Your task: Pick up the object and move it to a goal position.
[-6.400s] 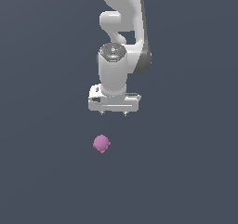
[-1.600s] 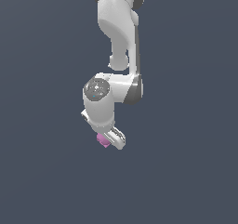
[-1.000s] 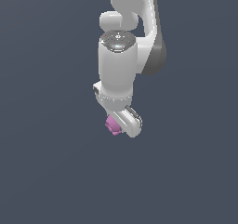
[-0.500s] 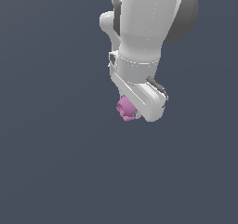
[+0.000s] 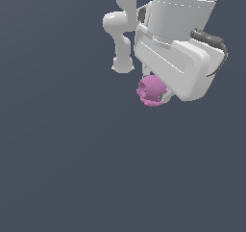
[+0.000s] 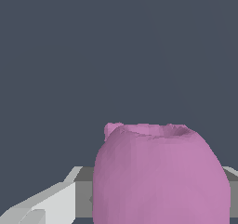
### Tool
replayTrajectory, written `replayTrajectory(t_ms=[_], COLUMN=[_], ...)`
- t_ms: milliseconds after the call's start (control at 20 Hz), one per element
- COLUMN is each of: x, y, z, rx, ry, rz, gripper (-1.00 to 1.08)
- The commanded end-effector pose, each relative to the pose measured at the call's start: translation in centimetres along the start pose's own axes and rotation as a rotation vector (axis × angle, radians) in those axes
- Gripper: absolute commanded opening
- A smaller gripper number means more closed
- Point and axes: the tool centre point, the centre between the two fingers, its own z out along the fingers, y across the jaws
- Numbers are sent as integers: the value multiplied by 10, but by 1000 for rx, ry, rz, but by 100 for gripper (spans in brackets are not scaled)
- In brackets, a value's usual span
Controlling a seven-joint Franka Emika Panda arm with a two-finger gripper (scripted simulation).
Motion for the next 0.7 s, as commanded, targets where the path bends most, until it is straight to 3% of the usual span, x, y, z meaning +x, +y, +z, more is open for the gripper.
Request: replayTrajectory(t_ms=[0, 650], x=[-5, -23], y=[-6, -28], z=[-19, -81], rx=[0, 4], ry=[8, 32], rz=[32, 133], gripper=[-100, -100])
